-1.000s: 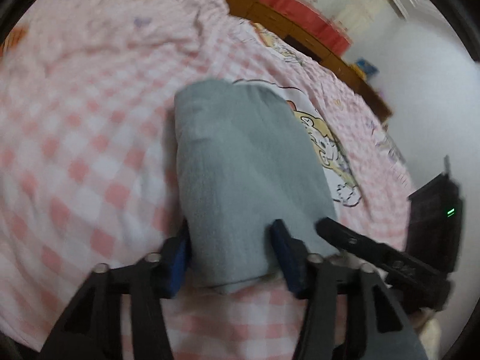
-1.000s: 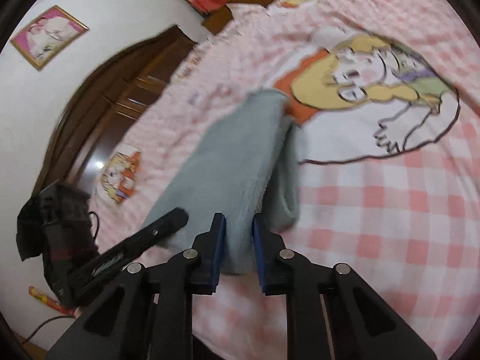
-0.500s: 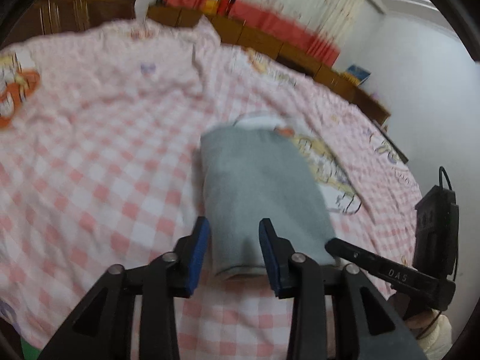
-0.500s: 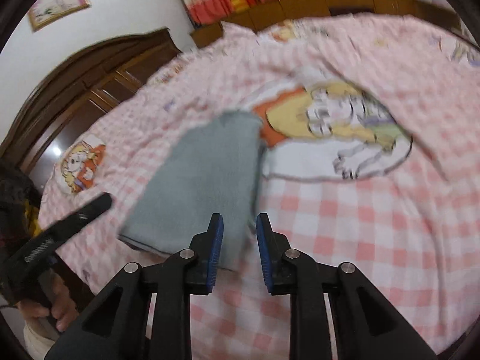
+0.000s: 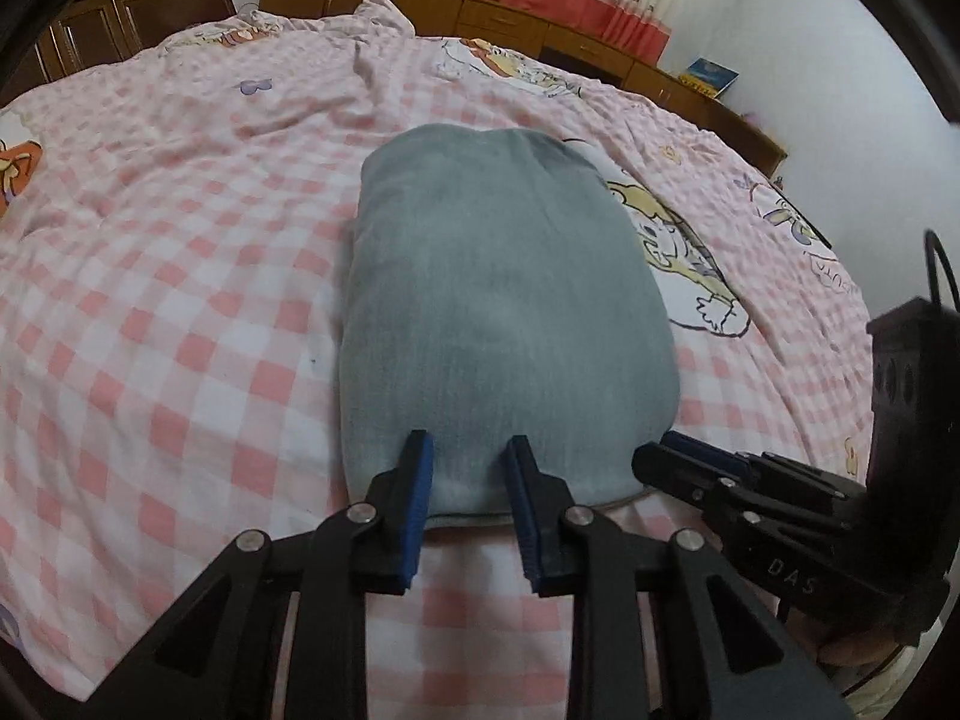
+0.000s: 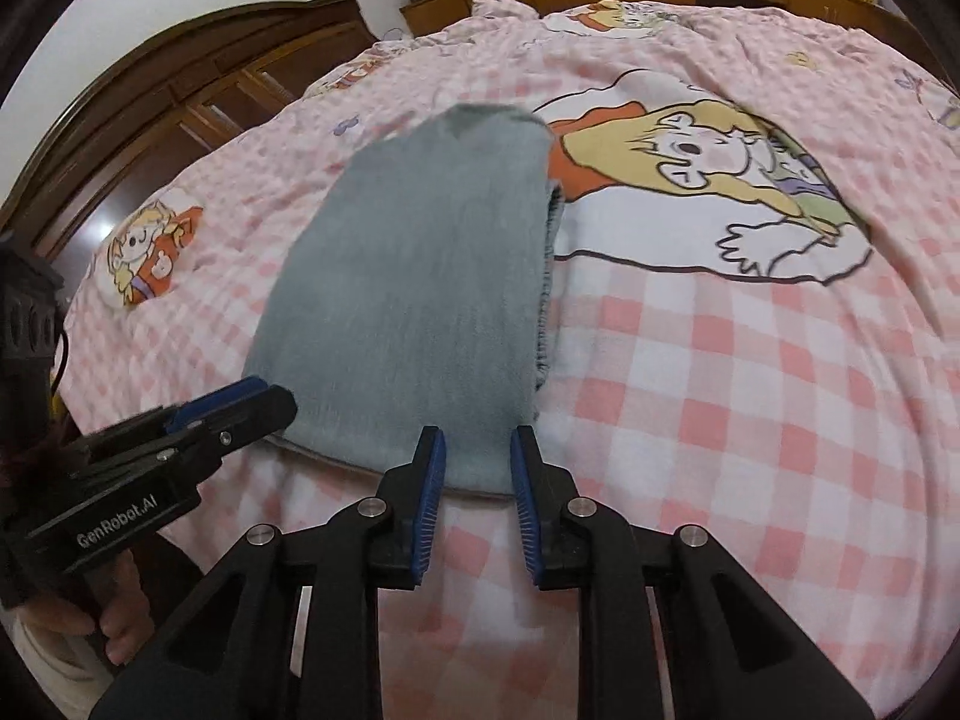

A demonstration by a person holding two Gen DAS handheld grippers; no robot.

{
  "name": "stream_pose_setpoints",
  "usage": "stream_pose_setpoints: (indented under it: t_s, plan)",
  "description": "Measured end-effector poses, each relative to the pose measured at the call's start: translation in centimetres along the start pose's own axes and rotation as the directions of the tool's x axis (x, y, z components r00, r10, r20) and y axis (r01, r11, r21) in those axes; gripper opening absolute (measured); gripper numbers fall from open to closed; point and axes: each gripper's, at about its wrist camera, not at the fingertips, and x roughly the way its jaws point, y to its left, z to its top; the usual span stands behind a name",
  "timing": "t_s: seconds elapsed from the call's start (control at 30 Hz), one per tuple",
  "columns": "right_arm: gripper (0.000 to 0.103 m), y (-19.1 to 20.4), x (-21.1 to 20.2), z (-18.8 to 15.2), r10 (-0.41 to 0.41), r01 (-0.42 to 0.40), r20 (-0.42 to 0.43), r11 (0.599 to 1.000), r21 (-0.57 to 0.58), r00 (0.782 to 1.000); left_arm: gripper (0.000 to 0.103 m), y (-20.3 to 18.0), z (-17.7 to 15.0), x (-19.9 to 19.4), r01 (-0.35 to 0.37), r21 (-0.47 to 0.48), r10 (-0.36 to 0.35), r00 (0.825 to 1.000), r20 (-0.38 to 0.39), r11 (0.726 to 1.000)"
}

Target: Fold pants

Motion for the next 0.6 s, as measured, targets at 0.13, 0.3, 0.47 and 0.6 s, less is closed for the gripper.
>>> stream_pose_setpoints:
  t_s: [0.13, 0.3, 0.47, 0.6]
  plan:
    - [0.035, 0.2, -1.0, -0.6, -0.015, 0.015, -0.010, 1.000, 0.017, 1.000, 0.030, -0.5, -0.3, -1.0, -0.024, 0.000, 0.024, 1.000, 0.004, 1.000]
    - [0.041, 0.8, -1.7, -1.7, -0.069, 0.069, -0.013, 0.998, 0.002, 0.998, 0.056, -1.3, -1.6, -2.8, -0.029, -0.004, 0.029, 1.000, -0.001, 1.000]
    - [0.046, 1.2, -1.9, -2.9, -0.159, 0.159, -0.019, 0.987, -0.028, 0.987, 0.067, -1.3, -3.1, -2.9, -0.082, -0.018, 0.081, 0.997, -0.019, 0.997]
    - [0.046, 1.1, -1.4, -3.1, -0.179, 0.178, -0.023, 0.983, -0.042, 0.984, 0.067, -0.5, -3.8, -2.0, -0.102, -0.062, 0.099, 0.994, -0.052, 0.993]
